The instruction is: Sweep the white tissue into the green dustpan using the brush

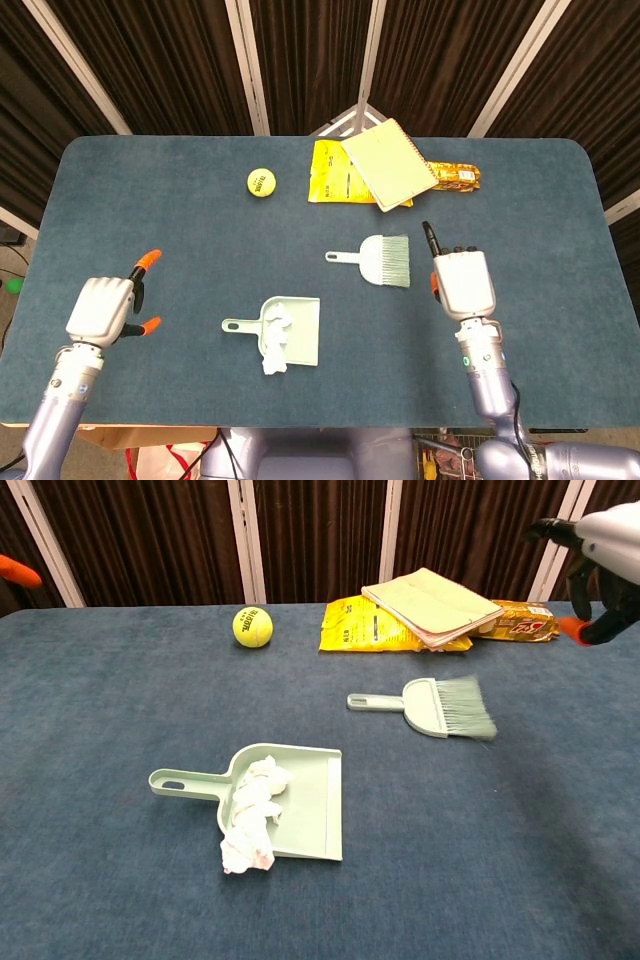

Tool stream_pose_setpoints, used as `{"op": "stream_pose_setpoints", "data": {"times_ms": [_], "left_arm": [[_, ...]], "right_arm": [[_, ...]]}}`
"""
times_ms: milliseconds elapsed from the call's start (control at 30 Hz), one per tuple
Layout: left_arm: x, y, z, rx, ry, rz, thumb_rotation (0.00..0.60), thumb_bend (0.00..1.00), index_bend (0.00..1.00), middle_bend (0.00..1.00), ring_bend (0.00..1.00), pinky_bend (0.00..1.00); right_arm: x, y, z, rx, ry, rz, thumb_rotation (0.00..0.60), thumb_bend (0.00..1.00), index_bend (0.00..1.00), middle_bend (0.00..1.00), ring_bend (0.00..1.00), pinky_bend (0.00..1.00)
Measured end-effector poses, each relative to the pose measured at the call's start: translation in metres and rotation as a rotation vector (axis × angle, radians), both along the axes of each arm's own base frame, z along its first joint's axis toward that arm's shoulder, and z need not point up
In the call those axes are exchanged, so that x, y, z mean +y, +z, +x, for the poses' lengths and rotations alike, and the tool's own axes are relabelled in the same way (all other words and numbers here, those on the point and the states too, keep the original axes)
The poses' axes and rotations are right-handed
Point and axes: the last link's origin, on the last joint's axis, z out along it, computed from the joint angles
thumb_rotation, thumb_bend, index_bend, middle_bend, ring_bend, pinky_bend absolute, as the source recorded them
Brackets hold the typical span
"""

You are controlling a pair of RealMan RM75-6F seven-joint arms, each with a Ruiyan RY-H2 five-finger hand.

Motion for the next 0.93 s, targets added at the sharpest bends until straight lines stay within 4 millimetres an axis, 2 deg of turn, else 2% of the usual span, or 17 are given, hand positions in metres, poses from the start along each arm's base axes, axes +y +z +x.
{"op": "stream_pose_setpoints", "data": {"times_ms": [100, 200, 267, 400, 600, 800, 933], "left_arm": [[-0.006, 0.006, -0.005, -0.002, -0.011, 0.006, 0.600, 0.00, 0.00, 0.05, 0.17, 0.36], [-0.013, 0.012, -0.011, -0.003, -0.021, 0.007, 0.600, 0.00, 0.00, 0.00, 0.05, 0.25], [-0.020, 0.015, -0.016, 0.001, -0.026, 0.005, 0.600, 0.00, 0.00, 0.00, 0.01, 0.18], [-0.035, 0.021, -0.030, 0.015, -0.033, 0.008, 0.600, 0.00, 0.00, 0.00, 0.00, 0.05], [-0.063, 0.033, -0.060, 0.039, -0.043, 0.028, 0.600, 0.00, 0.00, 0.00, 0.00, 0.01], [-0.089, 0.047, -0.089, 0.087, -0.064, 0.071, 0.600, 0.00, 0.00, 0.00, 0.00, 0.01], [-0.101, 0.054, -0.105, 0.115, -0.058, 0.098, 0.600, 0.00, 0.00, 0.00, 0.00, 0.01]], "right_arm": [[0.003, 0.009, -0.006, -0.006, -0.021, -0.002, 0.600, 0.39, 0.00, 0.13, 0.09, 0.10], [0.006, 0.018, -0.014, -0.018, -0.040, -0.003, 0.600, 0.38, 0.00, 0.04, 0.02, 0.06], [0.009, 0.024, -0.021, -0.029, -0.052, -0.002, 0.600, 0.39, 0.00, 0.01, 0.00, 0.03], [0.019, 0.030, -0.037, -0.070, -0.078, 0.017, 0.600, 0.39, 0.00, 0.00, 0.00, 0.00], [0.050, 0.039, -0.071, -0.149, -0.108, 0.058, 0.600, 0.38, 0.00, 0.00, 0.00, 0.00], [0.099, 0.050, -0.108, -0.217, -0.098, 0.074, 0.600, 0.38, 0.00, 0.00, 0.00, 0.00], [0.132, 0.066, -0.133, -0.208, -0.090, 0.040, 0.600, 0.38, 0.00, 0.00, 0.00, 0.00]]}}
